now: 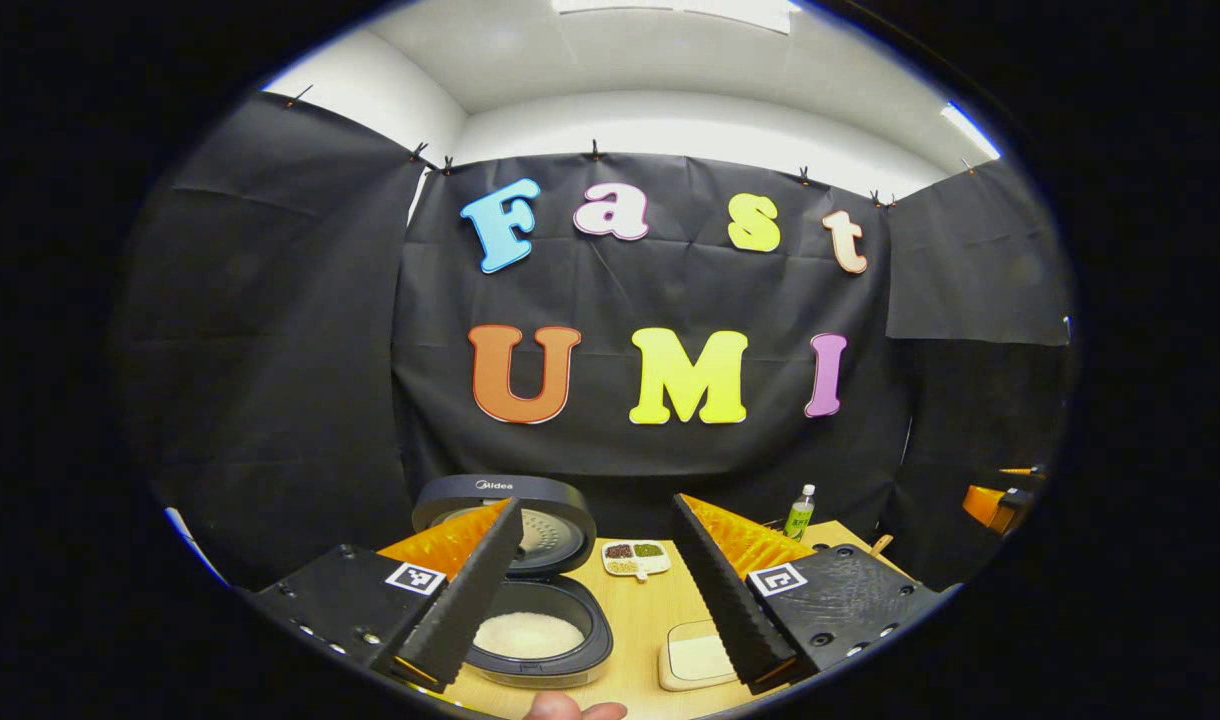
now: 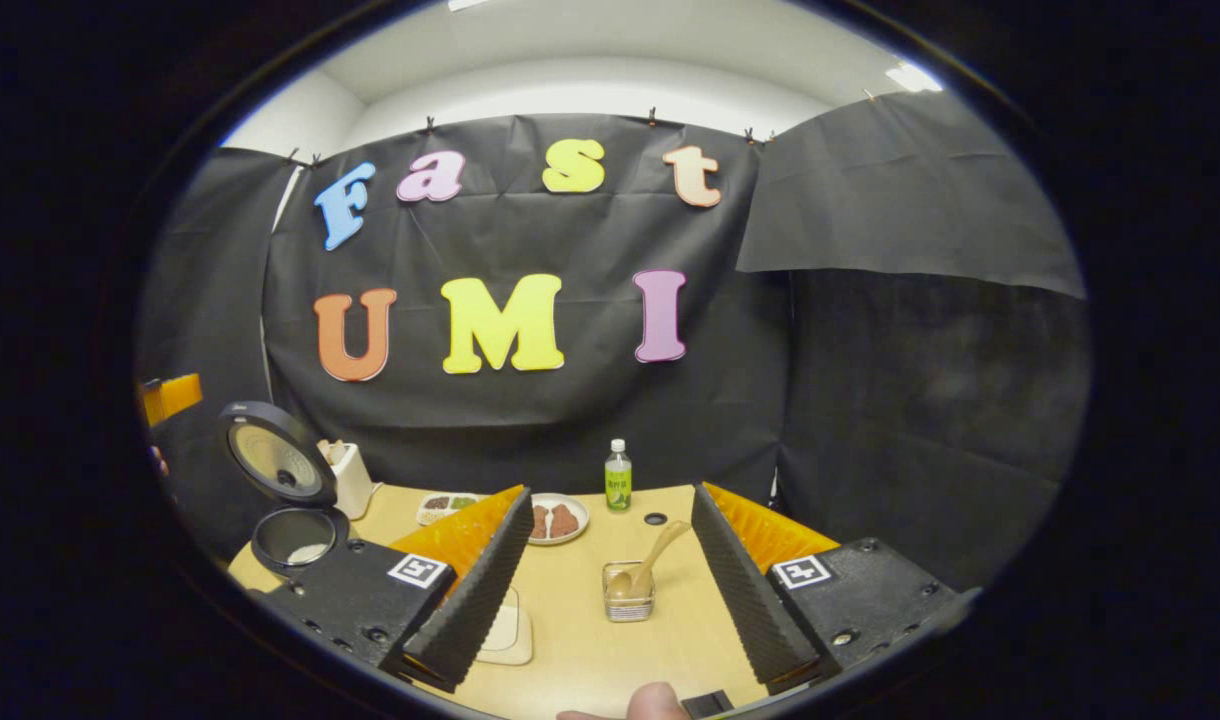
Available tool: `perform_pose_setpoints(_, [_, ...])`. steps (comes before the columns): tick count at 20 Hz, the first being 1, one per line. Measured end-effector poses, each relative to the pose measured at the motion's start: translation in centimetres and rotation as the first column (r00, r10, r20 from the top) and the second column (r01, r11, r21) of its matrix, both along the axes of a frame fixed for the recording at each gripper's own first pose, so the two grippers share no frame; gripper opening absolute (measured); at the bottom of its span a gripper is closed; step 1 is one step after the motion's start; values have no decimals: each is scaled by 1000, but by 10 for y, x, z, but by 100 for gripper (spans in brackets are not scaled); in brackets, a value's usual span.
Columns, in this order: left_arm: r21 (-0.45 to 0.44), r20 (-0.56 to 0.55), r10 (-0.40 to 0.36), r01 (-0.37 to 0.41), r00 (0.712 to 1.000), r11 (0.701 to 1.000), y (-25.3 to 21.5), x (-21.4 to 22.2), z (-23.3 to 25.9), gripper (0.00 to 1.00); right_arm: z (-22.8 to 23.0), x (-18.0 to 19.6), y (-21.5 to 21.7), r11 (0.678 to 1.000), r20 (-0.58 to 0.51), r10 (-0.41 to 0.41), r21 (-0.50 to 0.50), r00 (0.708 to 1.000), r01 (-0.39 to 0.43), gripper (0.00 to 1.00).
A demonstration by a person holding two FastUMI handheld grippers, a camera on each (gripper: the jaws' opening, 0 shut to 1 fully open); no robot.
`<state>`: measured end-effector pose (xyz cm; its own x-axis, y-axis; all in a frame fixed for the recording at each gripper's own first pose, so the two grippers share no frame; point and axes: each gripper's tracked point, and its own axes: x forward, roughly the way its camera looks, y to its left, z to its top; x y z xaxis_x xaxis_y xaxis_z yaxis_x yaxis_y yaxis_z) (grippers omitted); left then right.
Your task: Close the left gripper, press the button to open the rice cooker; take a wooden spoon from the chopstick holder with the right hand, scoop a spoonful of rice and pour it into the rice cooker, then put the wooden spoon back into the chopstick holder.
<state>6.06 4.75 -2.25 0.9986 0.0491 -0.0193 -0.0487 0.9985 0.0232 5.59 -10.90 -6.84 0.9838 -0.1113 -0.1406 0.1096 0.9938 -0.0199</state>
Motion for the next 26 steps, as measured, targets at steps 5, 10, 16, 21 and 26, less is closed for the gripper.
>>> perform_pose_setpoints(5, [17, -7, -4, 4, 1000, 1000, -17, 7, -4, 95, -20, 22, -27, 1000, -25, 29, 6, 999, -29, 100])
perform_pose_setpoints(10, [15, -14, -1, 1, 1000, 1000, -41, 19, -6, 95, -55, 60, -47, 999, -88, 47, -1, 995, -47, 100])
perform_pose_setpoints(16, [10, -40, 33, -32, 999, 999, -60, 37, -18, 95, -117, 115, -53, 993, -180, 111, 65, 977, -101, 100])
perform_pose_setpoints(21, [38, -77, 57, -55, 995, 998, -68, 55, -30, 95, -177, 154, -61, 982, -290, 142, 160, 947, -98, 100])
perform_pose_setpoints(26, [51, -117, 69, -63, 991, 997, -75, 67, -39, 95, -215, 182, -78, 979, -351, 135, 193, 927, -69, 100])
